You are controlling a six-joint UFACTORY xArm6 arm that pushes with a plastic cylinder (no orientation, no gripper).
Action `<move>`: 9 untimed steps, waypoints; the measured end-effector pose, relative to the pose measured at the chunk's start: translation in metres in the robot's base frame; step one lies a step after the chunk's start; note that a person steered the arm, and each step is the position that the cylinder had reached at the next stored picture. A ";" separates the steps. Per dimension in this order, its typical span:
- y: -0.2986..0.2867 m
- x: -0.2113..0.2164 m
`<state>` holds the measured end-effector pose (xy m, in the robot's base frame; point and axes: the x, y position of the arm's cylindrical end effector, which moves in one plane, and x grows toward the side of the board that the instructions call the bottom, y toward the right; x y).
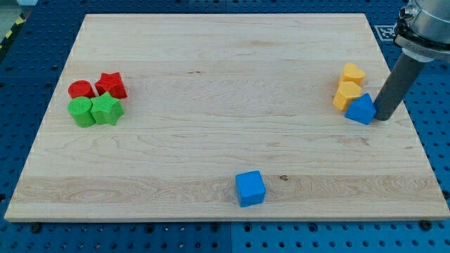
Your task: Move blue triangle towards bottom center
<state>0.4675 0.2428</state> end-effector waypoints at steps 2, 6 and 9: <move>-0.013 0.030; 0.025 -0.010; -0.012 -0.014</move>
<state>0.4536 0.2310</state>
